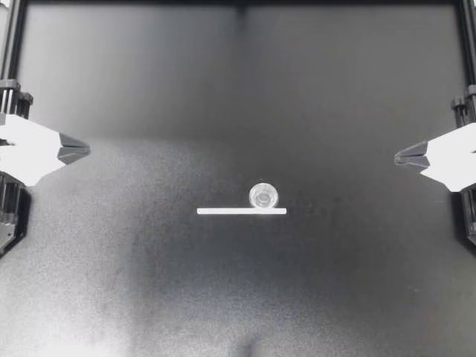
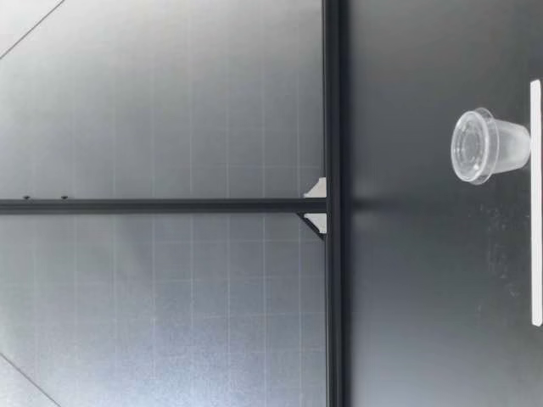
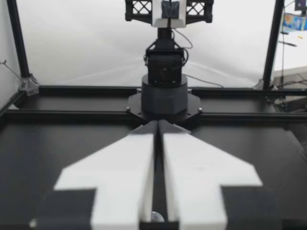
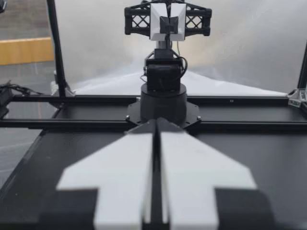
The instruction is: Pick up the plastic cup and open its lid.
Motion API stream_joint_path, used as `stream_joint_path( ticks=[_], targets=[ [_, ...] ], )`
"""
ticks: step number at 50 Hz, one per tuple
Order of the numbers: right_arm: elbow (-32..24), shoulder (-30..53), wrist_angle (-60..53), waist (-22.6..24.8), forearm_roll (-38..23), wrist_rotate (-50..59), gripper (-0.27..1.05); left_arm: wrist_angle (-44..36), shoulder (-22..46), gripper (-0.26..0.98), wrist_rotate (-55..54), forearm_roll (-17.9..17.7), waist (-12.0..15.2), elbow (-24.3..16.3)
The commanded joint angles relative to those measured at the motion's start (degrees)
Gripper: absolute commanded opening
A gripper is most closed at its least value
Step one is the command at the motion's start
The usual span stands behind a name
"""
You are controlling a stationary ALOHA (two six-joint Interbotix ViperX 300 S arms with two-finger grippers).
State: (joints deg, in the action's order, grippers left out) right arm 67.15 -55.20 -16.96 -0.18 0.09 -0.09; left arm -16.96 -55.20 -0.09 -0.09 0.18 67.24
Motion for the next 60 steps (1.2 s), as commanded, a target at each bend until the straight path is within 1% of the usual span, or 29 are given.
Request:
stream_joint_path(
  ticks=[1, 6, 11, 19, 27, 37, 46, 51, 55, 60],
  targets=[
    [-0.6, 0.4, -0.4, 0.3, -0.2, -0.1, -0.16, -1.9, 0.4, -0.18, 0.2, 0.2, 0.4, -0.6],
    [-0.4, 1.3, -2.0, 0.3, -0.2, -0.2, -0.18, -4.2, 1.5, -0.18, 0.5, 0.2, 0.4, 0.4],
    [-0.1, 4.3, -5.2, 0.3, -0.2, -0.3, -0.18, -6.2, 4.1, -0.18, 1.4, 0.2, 0.4, 1.2],
    [-0.4, 11.6, -8.7, 0.2, -0.2, -0.2, -0.18, -7.0, 10.8, -0.18, 3.9, 0.2, 0.4, 1.8],
    [-1.0, 18.1, -9.3, 0.1, -0.1, 0.0, -0.18, -6.9, 19.1, -0.18, 4.7, 0.2, 0.4, 1.6],
    [-2.8, 27.7, -9.8, -0.3, 0.2, 0.2, -0.18, -6.9, 30.0, -0.18, 4.7, 0.2, 0.4, -0.6],
    [-6.8, 36.7, -9.9, -1.1, 0.2, 0.2, -0.18, -6.9, 39.0, -0.17, 4.4, -0.1, 0.5, -4.7],
    [-8.3, 40.3, -9.8, -1.5, 0.2, 0.4, -0.18, -7.0, 43.6, -0.13, 4.3, -0.4, 0.5, -6.9],
    [-9.1, 42.5, -9.8, -1.7, 0.3, 0.4, -0.18, -7.0, 46.7, -0.06, 4.3, -0.5, 0.6, -8.9],
    [-10.1, 44.8, -9.3, -2.0, 0.4, 0.4, -0.18, -7.0, 49.3, 0.1, 4.5, -0.5, 0.7, -10.6]
  ],
)
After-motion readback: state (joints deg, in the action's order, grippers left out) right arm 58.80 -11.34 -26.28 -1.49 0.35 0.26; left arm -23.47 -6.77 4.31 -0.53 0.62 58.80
